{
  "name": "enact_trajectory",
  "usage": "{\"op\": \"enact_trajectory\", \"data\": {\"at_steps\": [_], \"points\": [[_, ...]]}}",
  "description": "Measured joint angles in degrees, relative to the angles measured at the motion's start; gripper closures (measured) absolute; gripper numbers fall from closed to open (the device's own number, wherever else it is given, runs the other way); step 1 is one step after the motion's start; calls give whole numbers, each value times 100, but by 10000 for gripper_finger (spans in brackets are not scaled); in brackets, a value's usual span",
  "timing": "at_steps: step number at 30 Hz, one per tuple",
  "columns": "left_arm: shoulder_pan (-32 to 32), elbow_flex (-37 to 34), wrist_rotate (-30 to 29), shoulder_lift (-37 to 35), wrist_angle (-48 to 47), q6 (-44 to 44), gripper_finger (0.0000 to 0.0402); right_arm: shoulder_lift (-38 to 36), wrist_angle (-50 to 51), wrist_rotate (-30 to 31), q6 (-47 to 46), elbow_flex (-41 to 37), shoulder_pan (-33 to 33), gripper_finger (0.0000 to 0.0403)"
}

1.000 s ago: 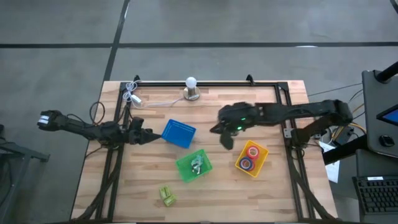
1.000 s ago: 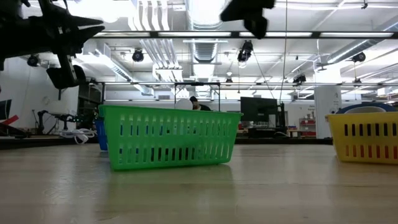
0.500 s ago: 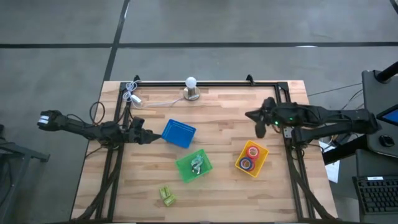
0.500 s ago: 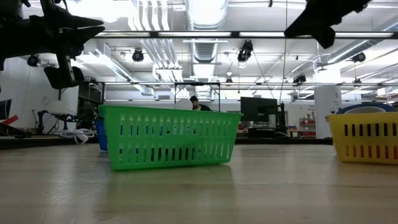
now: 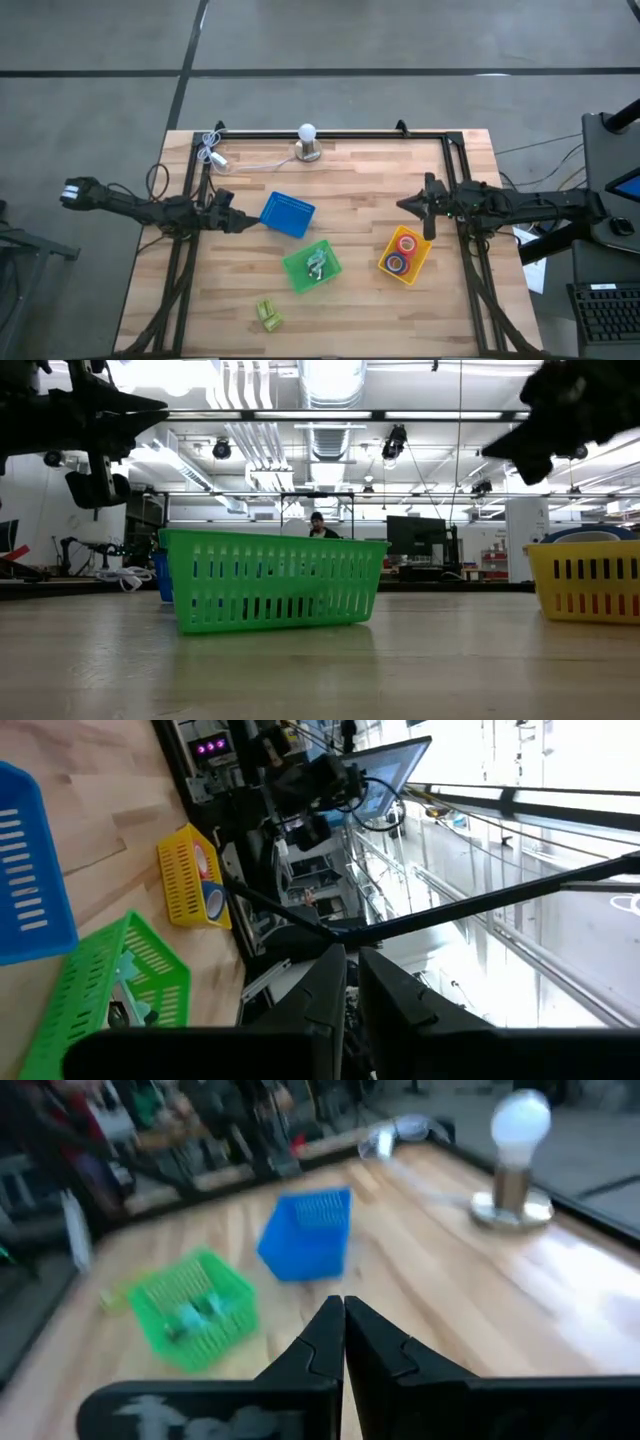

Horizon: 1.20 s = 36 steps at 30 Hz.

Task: Pick and place Stapler, Stapler remover, tape
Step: Put the green staple box into the blue bin

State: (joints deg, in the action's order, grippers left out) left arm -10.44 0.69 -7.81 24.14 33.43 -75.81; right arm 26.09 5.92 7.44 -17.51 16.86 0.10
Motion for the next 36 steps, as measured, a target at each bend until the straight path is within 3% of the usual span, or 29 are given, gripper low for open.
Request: {"op": "enact_trajectory", "data": {"at_steps": [6,11,18,23,26,31,36], "points": [[0,2,-2,0,-118,-28,367,-300,-330,-341,-45,-552,4,394],[-2,151,74,0,-1154,-403,353,-577,-636,-297,136,-761,0,394],[-7,1061,300,4,-3202,-109,271,-606,-623,-299,141,-809,2,394],[-43,2110,331,189,-5437,161,206,-606,-614,-296,143,-854,2,394],[-230,2704,400,546,-6125,678,186,-602,-615,-295,143,-867,2,394],[-836,3515,397,1626,-6157,1802,180,-602,-615,-295,143,-867,2,394],[-1327,4181,464,2957,-6223,1699,180,-602,-617,-295,143,-867,2,394]]}}
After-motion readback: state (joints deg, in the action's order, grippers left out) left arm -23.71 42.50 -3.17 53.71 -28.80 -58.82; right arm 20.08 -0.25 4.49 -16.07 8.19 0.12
